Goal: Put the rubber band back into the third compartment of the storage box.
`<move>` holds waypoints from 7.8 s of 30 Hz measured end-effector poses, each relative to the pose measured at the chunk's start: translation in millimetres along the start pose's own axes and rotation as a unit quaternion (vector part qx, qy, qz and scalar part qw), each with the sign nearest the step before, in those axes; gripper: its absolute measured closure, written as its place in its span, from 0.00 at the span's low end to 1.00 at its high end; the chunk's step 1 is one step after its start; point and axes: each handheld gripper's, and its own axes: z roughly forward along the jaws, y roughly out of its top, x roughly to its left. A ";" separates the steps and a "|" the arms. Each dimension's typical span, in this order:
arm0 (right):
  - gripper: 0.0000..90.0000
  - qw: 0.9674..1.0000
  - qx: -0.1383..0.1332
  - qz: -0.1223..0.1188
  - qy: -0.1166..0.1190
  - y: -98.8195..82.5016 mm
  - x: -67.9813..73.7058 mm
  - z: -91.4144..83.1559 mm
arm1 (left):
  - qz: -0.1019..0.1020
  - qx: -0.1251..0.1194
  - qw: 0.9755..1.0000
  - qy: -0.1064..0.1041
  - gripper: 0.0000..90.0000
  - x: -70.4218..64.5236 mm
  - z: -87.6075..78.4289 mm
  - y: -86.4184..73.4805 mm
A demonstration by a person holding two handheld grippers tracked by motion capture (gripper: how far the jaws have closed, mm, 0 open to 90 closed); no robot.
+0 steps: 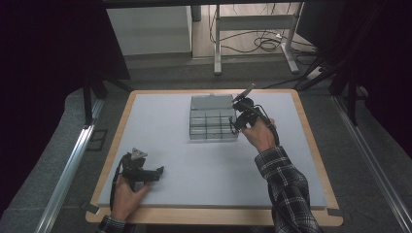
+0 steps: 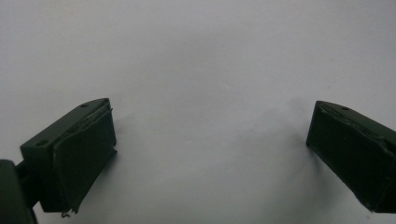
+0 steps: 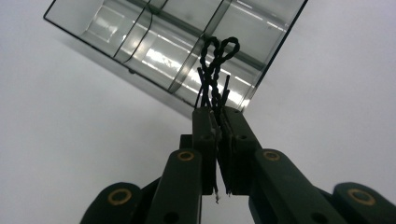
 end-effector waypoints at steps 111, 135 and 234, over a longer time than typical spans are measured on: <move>0.29 0.982 -0.179 -0.051 -0.030 -1.9 -7.5 58.3 | 0.003 0.002 1.000 0.002 0.02 -0.3 -0.1 -0.1; 0.23 0.982 -0.179 -0.056 -0.024 -15.3 -0.3 48.4 | 0.002 0.002 1.000 0.003 0.02 -0.2 -0.1 0.0; 0.09 0.981 -0.186 -0.062 0.004 -159.8 6.7 10.0 | 0.003 0.002 1.000 0.004 0.02 -0.6 0.0 0.0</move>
